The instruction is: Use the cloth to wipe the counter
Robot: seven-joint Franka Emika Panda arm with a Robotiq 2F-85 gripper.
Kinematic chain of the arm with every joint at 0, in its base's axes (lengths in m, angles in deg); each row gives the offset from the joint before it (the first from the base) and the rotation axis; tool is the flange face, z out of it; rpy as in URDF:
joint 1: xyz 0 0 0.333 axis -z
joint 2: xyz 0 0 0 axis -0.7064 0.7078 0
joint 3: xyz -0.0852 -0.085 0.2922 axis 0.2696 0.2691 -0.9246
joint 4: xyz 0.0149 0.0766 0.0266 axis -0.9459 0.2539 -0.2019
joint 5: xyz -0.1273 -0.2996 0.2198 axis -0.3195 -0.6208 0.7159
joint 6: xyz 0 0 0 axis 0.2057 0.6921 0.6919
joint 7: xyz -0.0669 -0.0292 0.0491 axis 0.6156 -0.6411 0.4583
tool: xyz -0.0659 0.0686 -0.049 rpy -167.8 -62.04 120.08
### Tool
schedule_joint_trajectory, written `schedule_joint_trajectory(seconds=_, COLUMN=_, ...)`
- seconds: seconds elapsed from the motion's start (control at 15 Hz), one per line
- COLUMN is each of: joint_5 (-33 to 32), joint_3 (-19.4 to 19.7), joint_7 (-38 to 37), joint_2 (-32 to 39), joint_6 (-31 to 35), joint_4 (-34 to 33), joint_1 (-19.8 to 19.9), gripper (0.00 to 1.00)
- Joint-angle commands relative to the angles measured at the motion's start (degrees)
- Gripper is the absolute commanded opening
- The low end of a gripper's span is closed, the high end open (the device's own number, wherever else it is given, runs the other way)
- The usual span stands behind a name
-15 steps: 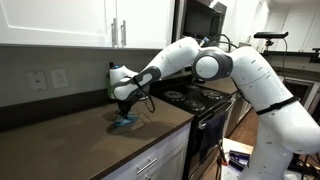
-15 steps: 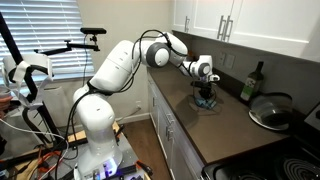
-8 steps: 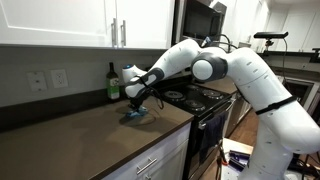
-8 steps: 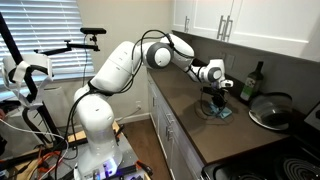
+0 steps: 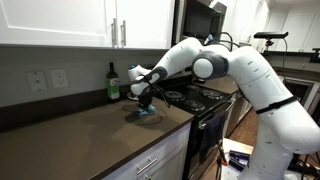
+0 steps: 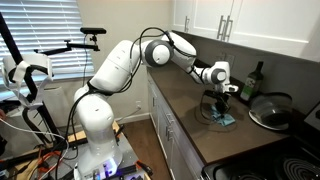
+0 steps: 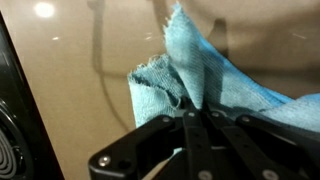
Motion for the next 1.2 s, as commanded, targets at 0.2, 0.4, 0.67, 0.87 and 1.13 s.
schedule_joint_trajectory(seconds=0.2, joint_5=-1.86, joint_3=-2.45, joint_7=-0.92, joint_2=-4.05, joint_6=-3.48, joint_4=6.64, joint_1=-0.71, gripper=0.03)
schedule_joint_trajectory(seconds=0.4, joint_5=-2.64, joint_3=-4.02, joint_7=-0.21, joint_2=-4.64, joint_6=-3.97, joint_4=7.51, joint_1=-1.29, gripper=0.03)
schedule_joint_trajectory(seconds=0.67, joint_5=-3.32, joint_3=-6.59, joint_7=0.61, joint_2=-4.87, joint_6=-5.44, joint_4=7.84, joint_1=-2.24, gripper=0.03)
schedule_joint_trajectory(seconds=0.87, joint_5=-3.89, joint_3=-8.57, joint_7=1.38, joint_2=-4.58, joint_6=-5.60, joint_4=8.07, joint_1=-3.32, gripper=0.03)
schedule_joint_trajectory(seconds=1.13, joint_5=-4.25, joint_3=-11.08, joint_7=3.61, joint_2=-3.78, joint_6=-5.53, joint_4=7.57, joint_1=-4.58, gripper=0.03)
